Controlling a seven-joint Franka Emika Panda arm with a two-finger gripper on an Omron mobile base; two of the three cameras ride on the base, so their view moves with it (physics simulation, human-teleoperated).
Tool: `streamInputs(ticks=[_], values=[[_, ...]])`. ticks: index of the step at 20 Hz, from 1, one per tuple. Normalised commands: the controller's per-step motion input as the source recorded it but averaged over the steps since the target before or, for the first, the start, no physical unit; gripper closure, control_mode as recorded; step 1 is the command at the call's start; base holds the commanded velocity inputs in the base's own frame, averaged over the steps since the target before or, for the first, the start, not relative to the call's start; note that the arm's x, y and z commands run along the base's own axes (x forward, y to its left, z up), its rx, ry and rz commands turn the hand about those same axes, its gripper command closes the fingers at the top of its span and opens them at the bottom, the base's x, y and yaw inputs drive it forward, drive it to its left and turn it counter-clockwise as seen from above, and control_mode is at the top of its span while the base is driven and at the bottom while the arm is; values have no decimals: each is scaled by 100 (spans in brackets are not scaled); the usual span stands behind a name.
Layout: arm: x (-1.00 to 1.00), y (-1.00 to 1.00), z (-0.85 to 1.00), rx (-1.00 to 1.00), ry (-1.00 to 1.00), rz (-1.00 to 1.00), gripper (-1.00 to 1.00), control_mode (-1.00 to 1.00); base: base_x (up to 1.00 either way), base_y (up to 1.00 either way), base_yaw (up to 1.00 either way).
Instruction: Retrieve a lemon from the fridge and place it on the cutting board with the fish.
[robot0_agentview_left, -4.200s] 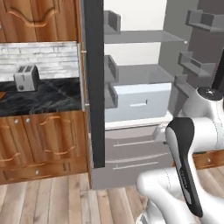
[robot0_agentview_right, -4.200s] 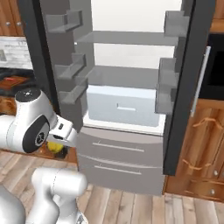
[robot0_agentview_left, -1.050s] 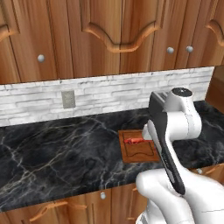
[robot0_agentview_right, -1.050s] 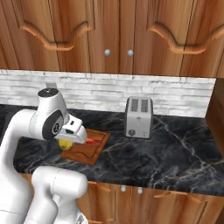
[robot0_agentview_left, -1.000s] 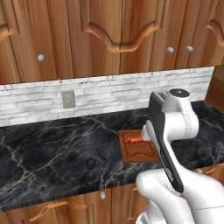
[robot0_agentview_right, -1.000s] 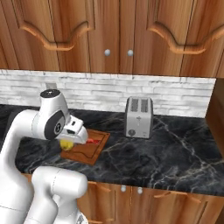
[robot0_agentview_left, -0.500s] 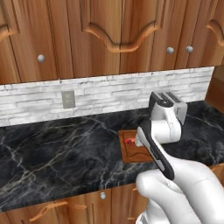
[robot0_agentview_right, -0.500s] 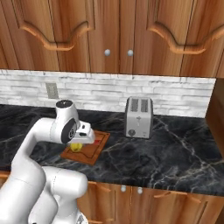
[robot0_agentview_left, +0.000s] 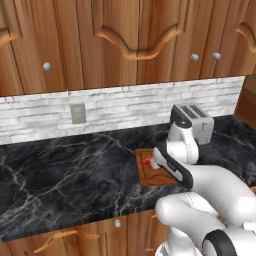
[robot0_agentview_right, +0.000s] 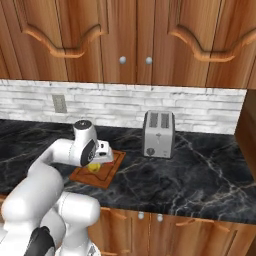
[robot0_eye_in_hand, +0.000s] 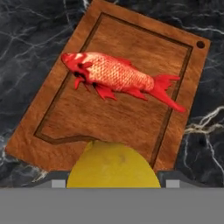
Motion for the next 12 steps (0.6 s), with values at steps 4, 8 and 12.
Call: streamInputs(ticks=[4, 8, 12], values=[[55, 1, -44, 0, 2, 0, 100, -100, 0, 0, 0], [49, 0, -46, 0, 0, 0, 100, -100, 0, 0, 0], [17, 1, -38, 0, 2, 0, 100, -100, 0, 0, 0]])
